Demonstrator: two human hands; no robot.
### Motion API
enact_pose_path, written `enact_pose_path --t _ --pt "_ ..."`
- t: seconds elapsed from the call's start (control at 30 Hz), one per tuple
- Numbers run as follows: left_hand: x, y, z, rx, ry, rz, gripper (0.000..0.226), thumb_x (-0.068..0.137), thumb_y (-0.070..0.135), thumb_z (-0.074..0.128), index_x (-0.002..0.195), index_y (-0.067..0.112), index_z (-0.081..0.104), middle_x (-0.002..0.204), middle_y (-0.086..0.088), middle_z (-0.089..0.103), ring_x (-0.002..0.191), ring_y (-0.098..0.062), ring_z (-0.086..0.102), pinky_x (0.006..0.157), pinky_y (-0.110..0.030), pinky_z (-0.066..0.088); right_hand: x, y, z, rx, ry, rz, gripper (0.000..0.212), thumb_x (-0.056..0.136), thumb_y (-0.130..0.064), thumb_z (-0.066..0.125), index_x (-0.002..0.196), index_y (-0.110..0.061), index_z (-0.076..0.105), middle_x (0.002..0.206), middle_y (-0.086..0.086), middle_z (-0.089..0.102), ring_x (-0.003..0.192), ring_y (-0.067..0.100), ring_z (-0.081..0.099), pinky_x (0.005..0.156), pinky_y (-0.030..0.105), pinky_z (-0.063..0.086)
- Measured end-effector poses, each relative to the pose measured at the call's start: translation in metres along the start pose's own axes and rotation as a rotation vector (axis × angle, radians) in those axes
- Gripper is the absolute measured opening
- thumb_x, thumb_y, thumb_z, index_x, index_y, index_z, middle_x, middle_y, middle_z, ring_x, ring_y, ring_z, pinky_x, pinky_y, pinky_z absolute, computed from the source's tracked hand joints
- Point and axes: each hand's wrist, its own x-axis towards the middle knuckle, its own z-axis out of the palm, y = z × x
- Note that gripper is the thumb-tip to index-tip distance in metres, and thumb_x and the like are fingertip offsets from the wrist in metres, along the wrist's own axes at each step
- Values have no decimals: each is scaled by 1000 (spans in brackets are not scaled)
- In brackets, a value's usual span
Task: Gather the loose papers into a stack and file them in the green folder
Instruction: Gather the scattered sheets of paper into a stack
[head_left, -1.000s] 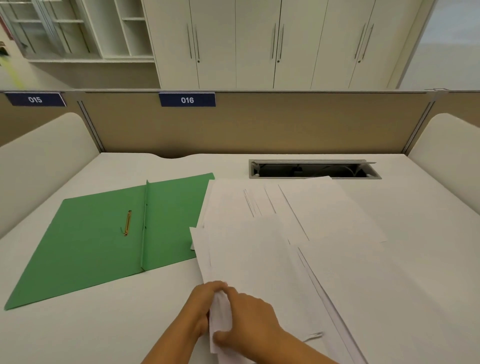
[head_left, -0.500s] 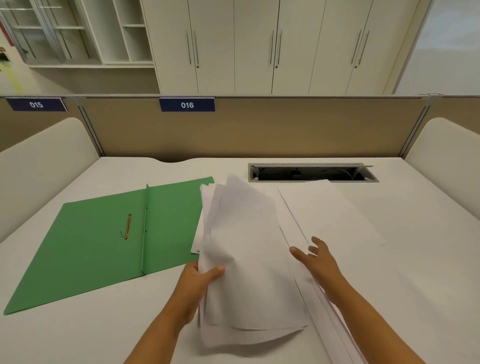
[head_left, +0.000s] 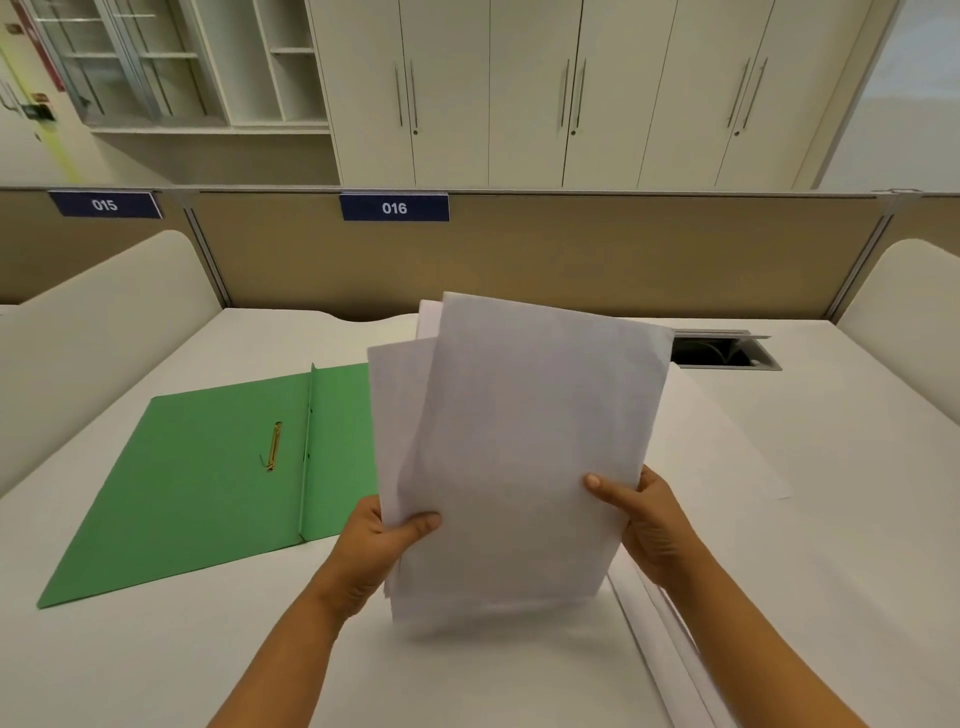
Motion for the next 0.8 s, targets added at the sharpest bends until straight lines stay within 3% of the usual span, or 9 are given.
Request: enact_pose_path --t 0.1,0.13,0.2,0.3,0.37,0.43,0.53,0.7,0.8 --pt "-3 5 -6 26 -2 67 41 35 42 88 73 33 77 75 8 77 72 -5 71 62 -15 53 -3 -4 10 -27 14 -96 70 34 -33 93 96 -13 68 87 2 76 79 22 71 64 28 58" --pt "-3 8 -8 33 -1 83 38 39 45 87 74 37 76 76 10 76 72 -4 70 62 -14 53 -3 -6 14 -25 3 -126 71 32 -36 93 95 -14 68 85 0 76 77 20 72 63 28 58" --pt "-2 12 -12 50 -7 106 25 56 24 85 72 41 75 73 15 75 70 0 69 61 -12 52 -3 -9 19 -60 -15 -152 72 32 -39 93 96 -16 68 86 -1 76 77 17 72 63 27 58" --pt "-2 17 -15 44 -21 94 34 45 15 81 75 29 73 71 18 74 67 3 68 58 -13 52 -2 -9 24 -133 -51 -136 56 46 -20 86 98 -20 67 88 -3 76 81 17 72 64 27 57" --pt "-2 18 -16 -6 -34 77 45 30 19 85 73 29 74 70 16 75 65 2 68 56 -13 53 -1 -5 29 -200 -68 -123 56 42 -27 82 95 -22 67 84 -5 76 79 11 71 63 25 57" --pt "1 24 -15 3 -71 108 41 39 18 89 76 32 76 74 15 76 70 -4 70 58 -13 53 -1 -4 35 -286 -90 -129 48 44 -34 79 88 -21 65 76 -7 73 72 4 69 59 18 54" --pt "7 31 -20 -63 -148 127 45 50 44 84 90 24 76 82 1 78 77 -17 73 63 -21 57 2 -7 37 -387 -125 -147 29 58 -33 72 81 -19 60 76 -2 65 67 4 64 57 13 51" --pt "3 31 -8 -78 25 189 47 45 24 79 90 19 66 74 10 75 70 -3 68 61 -14 52 6 -4 40 -285 -105 -135 51 50 -24 82 96 -27 62 90 -4 70 81 8 68 62 20 57" --pt "5 28 4 -141 166 201 43 51 20 77 91 22 64 75 12 75 72 -3 68 64 -17 55 6 -4 52 -213 6 -181 46 65 -5 82 94 -33 60 89 -8 69 83 13 67 64 22 59"
